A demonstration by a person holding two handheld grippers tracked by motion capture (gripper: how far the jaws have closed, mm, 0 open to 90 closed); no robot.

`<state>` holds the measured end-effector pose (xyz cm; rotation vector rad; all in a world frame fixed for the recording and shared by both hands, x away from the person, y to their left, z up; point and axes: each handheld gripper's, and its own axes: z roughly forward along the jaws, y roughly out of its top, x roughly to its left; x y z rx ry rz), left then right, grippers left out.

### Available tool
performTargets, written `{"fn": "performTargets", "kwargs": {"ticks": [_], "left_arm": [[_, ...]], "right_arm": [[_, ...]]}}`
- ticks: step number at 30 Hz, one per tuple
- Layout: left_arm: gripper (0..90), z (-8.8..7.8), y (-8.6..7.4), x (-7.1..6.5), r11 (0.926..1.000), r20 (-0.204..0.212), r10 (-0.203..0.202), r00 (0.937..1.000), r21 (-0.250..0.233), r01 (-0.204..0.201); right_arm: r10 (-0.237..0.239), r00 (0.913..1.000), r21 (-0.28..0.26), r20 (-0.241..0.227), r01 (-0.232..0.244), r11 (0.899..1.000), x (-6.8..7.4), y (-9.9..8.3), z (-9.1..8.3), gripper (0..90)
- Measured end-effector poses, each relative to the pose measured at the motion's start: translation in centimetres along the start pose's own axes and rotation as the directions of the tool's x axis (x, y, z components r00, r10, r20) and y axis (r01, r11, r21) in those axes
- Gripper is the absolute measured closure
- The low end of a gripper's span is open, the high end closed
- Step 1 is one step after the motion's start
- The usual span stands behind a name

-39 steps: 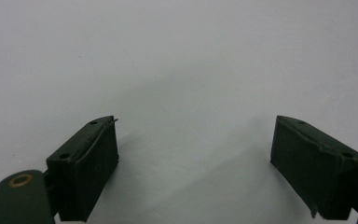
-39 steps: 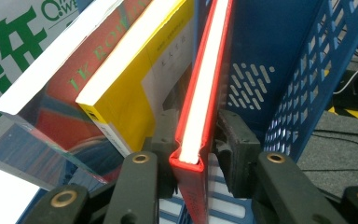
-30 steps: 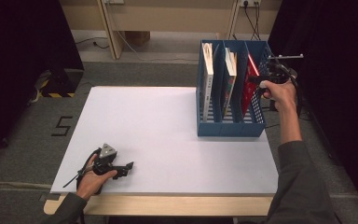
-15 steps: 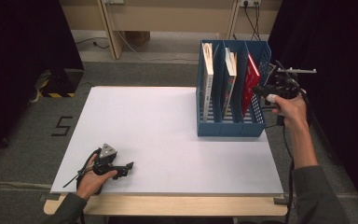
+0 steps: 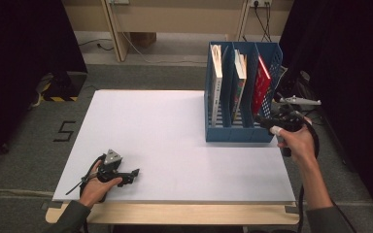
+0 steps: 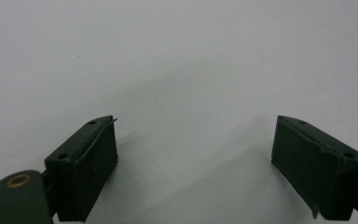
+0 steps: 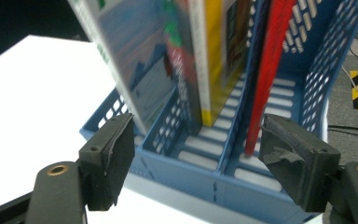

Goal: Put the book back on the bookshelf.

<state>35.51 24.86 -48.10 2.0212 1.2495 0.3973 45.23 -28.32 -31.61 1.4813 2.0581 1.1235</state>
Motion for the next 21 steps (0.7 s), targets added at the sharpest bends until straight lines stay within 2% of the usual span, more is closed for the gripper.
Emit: {"fn": "performTargets", "kwargs": {"ticks": [5,11,13,16,19,21], "left_arm": [[13.4,0.0,0.0,0.0,1.0000,0.002,-0.001,1.0000,0.001,0.001],[13.2,0.0,0.0,0.0,1.0000,0.003,-0.001,1.0000,0.002,0.001],[13.2,0.0,0.0,0.0,1.0000,0.002,-0.001,1.0000,0.002,0.001],[13.2,0.0,0.0,0.0,1.0000,0.002,-0.001,1.0000,0.001,0.001],[13.2,0.0,0.0,0.0,1.0000,0.002,-0.001,1.0000,0.002,0.001],[13.2,0.0,0.0,0.0,1.0000,0.002,-0.003,1.0000,0.000,0.003]], "right_arm": [[-0.017,0.9997,0.006,-0.017,0.017,1.000,1.5,-1.9,0.4,23.2],[-0.029,0.9960,0.018,-0.084,0.031,0.999,3.3,-3.8,1.2,23.4],[-0.049,0.9961,0.023,-0.073,0.051,0.998,3.8,-4.3,1.6,23.5],[-0.058,0.9944,0.029,-0.088,0.061,0.998,4.6,-5.1,2.0,23.6],[-0.104,0.9927,0.035,-0.061,0.106,0.994,5.3,-5.8,2.3,23.2],[-0.097,0.9918,0.033,-0.083,0.100,0.994,5.7,-6.3,2.6,22.3]]}}
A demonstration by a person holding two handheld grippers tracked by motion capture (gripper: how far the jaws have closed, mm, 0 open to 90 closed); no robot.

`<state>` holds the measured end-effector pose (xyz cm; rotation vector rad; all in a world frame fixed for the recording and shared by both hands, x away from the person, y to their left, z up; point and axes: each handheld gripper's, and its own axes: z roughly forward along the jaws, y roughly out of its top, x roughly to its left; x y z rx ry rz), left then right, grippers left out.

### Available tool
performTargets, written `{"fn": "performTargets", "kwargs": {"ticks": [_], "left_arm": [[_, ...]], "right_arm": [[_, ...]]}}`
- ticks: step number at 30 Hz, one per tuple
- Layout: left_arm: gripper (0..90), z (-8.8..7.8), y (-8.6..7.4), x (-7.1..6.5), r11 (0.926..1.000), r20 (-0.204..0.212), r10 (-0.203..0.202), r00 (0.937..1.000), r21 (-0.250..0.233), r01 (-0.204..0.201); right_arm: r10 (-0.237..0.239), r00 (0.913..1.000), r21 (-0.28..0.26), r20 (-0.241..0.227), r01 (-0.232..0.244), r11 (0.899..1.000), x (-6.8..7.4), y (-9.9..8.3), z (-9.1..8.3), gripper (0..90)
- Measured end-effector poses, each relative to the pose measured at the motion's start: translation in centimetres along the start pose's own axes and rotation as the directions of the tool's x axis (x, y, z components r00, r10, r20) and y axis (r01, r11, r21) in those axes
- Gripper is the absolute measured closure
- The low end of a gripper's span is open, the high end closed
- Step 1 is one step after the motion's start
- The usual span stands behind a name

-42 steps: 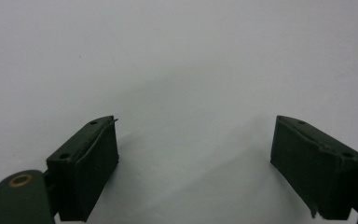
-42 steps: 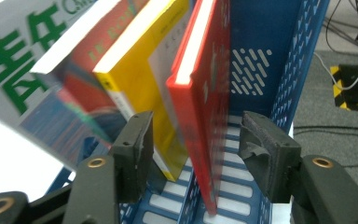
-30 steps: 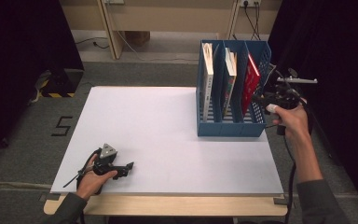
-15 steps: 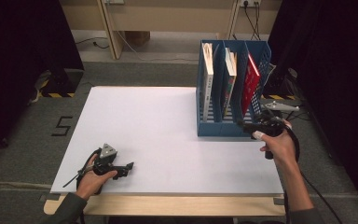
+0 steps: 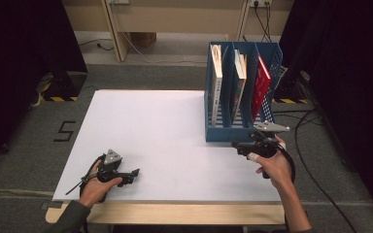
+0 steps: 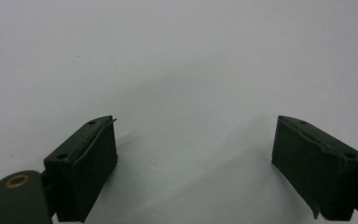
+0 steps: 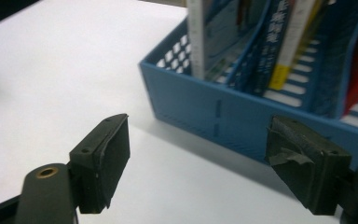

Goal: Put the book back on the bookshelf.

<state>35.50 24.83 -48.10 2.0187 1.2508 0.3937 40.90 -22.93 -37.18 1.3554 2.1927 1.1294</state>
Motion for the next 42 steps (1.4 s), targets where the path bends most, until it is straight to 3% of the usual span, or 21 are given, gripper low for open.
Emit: {"fn": "performTargets", "kwargs": {"ticks": [4,17,23,29,32,35,39,42], "left_arm": [[12.6,0.0,0.0,0.0,1.0000,-0.002,0.006,1.0000,0.003,-0.006],[12.0,0.1,0.0,-0.1,0.9999,-0.004,0.016,0.9999,0.007,-0.016],[11.0,0.1,0.0,-0.2,0.9997,-0.003,0.022,0.9998,0.012,-0.022],[11.0,0.1,0.0,-0.2,0.9997,-0.003,0.023,0.9997,0.011,-0.023],[11.0,0.1,0.0,-0.2,0.9996,-0.004,0.024,0.9997,0.012,-0.024],[11.0,0.1,0.0,-0.2,0.9996,-0.003,0.024,0.9997,0.012,-0.024],[11.0,0.1,0.0,-0.2,0.9997,-0.003,0.024,0.9997,0.012,-0.024],[11.0,0.1,0.0,-0.2,0.9996,-0.003,0.024,0.9997,0.012,-0.024]], "right_arm": [[0.063,0.9918,0.010,-0.111,-0.063,0.998,0.6,-0.8,0.5,21.3],[0.044,0.9921,0.071,-0.117,-0.036,0.997,2.0,-3.3,2.3,21.2],[0.028,0.9862,0.090,-0.163,-0.014,0.996,3.1,-4.5,3.4,21.1],[-0.002,0.9869,0.115,-0.162,0.021,0.993,3.9,-5.5,4.3,20.6],[-0.020,0.9882,0.153,-0.152,0.044,0.987,4.4,-6.3,5.0,20.1],[-0.094,0.9893,0.179,-0.111,0.113,0.977,4.8,-6.9,5.6,19.1],[-0.118,0.9861,0.227,-0.117,0.142,0.963,5.3,-7.7,6.2,15.7],[-0.164,0.9814,0.218,-0.100,0.182,0.959,5.8,-8.0,6.4,14.2]]}}
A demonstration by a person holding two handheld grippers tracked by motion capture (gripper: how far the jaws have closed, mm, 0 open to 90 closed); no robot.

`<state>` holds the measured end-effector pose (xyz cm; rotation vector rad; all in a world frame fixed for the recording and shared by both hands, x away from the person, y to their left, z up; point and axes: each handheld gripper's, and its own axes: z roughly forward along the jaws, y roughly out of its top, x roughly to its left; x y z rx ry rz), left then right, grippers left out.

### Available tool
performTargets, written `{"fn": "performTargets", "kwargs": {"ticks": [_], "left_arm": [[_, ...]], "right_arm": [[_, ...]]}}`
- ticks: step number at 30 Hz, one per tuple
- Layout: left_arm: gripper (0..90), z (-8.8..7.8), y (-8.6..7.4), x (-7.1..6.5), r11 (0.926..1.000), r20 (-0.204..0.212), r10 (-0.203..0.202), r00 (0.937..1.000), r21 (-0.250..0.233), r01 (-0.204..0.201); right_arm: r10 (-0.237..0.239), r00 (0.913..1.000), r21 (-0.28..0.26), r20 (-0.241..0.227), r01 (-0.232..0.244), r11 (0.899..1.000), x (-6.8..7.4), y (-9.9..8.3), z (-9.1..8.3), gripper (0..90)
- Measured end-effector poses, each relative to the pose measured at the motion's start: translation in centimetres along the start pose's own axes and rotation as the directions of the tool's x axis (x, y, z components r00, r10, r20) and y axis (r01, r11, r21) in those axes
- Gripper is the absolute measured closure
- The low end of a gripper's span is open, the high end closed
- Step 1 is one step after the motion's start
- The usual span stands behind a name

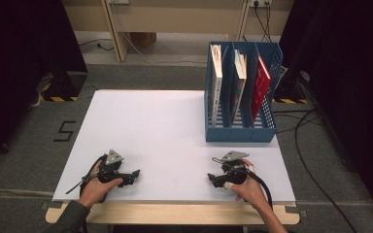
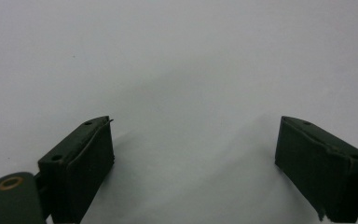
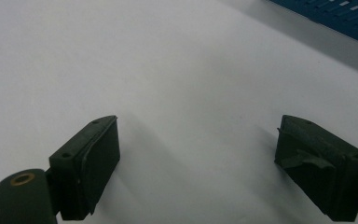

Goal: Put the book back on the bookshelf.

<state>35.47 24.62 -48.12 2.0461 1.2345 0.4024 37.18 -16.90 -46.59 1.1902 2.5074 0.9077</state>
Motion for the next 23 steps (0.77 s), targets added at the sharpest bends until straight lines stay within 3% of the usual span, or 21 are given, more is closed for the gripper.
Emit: {"fn": "performTargets", "kwargs": {"ticks": [11,23], "left_arm": [[11.0,0.00,0.00,-0.03,1.0000,-0.002,0.003,1.0000,0.002,-0.003],[11.0,0.02,0.00,-0.06,1.0000,-0.002,0.004,1.0000,0.002,-0.004]], "right_arm": [[-0.015,0.9998,-0.055,0.010,0.016,0.998,0.18,-0.76,0.10,13.1],[-0.011,0.9998,-0.056,0.014,0.012,0.998,0.22,-0.85,0.08,13.1]]}}
